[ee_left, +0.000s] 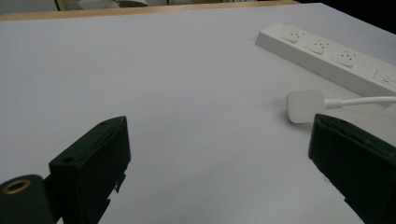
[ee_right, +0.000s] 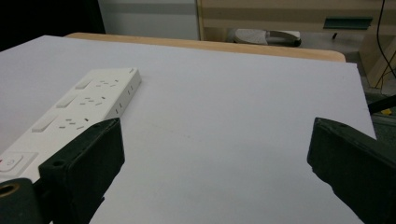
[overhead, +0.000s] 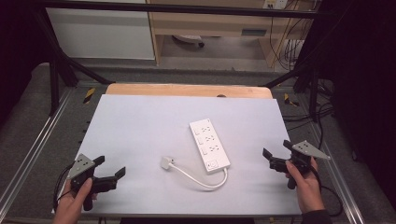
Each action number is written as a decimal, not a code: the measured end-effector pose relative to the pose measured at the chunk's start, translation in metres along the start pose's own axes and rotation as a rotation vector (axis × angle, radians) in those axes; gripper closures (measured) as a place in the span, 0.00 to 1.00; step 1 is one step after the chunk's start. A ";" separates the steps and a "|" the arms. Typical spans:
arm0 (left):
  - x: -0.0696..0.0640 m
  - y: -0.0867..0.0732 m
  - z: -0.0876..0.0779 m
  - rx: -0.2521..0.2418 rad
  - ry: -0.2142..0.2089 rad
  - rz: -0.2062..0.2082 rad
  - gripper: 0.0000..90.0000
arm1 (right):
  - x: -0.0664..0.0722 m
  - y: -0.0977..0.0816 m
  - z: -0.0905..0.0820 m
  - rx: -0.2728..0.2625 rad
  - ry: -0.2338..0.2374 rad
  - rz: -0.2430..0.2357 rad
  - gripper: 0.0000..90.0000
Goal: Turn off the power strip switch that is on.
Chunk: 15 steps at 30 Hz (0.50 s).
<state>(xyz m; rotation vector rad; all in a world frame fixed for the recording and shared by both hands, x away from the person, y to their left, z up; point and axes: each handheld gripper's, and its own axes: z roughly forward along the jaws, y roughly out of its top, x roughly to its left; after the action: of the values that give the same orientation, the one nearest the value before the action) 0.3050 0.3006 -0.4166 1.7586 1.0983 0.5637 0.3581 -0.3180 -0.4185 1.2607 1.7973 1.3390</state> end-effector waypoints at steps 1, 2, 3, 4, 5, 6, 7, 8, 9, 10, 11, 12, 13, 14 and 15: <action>0.000 0.000 0.000 0.000 0.000 0.001 0.06 | 0.001 -0.002 0.001 0.003 0.003 0.001 0.05; 0.000 0.000 0.000 0.000 0.000 0.001 0.06 | 0.001 -0.004 0.002 0.009 0.005 -0.001 0.05; 0.000 0.000 0.000 -0.001 -0.001 0.001 0.06 | 0.002 -0.006 0.003 0.013 0.007 0.000 0.05; 0.000 0.000 0.000 -0.001 -0.002 0.001 0.06 | 0.004 -0.008 0.004 0.020 0.010 0.000 0.05; 0.000 0.000 0.000 0.000 -0.001 0.001 0.06 | 0.004 -0.010 0.005 0.023 0.013 -0.004 0.05; 0.000 0.000 0.000 -0.001 -0.001 0.001 0.06 | 0.005 -0.011 0.006 0.029 0.018 0.000 0.05; 0.000 0.000 0.000 -0.001 -0.002 0.001 0.06 | 0.006 -0.012 0.007 0.034 0.020 0.000 0.05; 0.000 0.000 0.000 -0.002 -0.002 0.001 0.06 | 0.008 -0.013 0.008 0.037 0.024 0.000 0.05; 0.000 0.000 0.000 -0.002 -0.002 0.001 0.06 | 0.008 -0.014 0.009 0.040 0.028 -0.003 0.05; 0.000 0.000 0.000 -0.001 -0.002 0.001 0.06 | 0.009 -0.015 0.010 0.042 0.032 -0.001 0.05; 0.000 0.000 0.000 -0.003 -0.003 0.003 0.06 | 0.011 -0.016 0.011 0.050 0.037 0.002 0.05; 0.000 0.000 0.000 -0.003 -0.003 0.003 0.06 | 0.012 -0.018 0.013 0.055 0.042 -0.004 0.05; 0.000 0.000 0.000 -0.003 -0.003 0.003 0.06 | 0.013 -0.019 0.014 0.062 0.045 -0.007 0.05; 0.000 0.000 0.000 -0.003 -0.003 0.004 0.06 | 0.014 -0.021 0.016 0.072 0.051 -0.008 0.05; -0.001 0.000 0.000 -0.004 -0.004 0.002 0.06 | 0.016 -0.022 0.017 0.080 0.057 -0.010 0.05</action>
<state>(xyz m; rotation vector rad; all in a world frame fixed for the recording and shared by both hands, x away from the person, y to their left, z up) 0.3049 0.3000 -0.4167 1.7569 1.0927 0.5629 0.3587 -0.2980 -0.4436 1.2653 1.9116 1.3218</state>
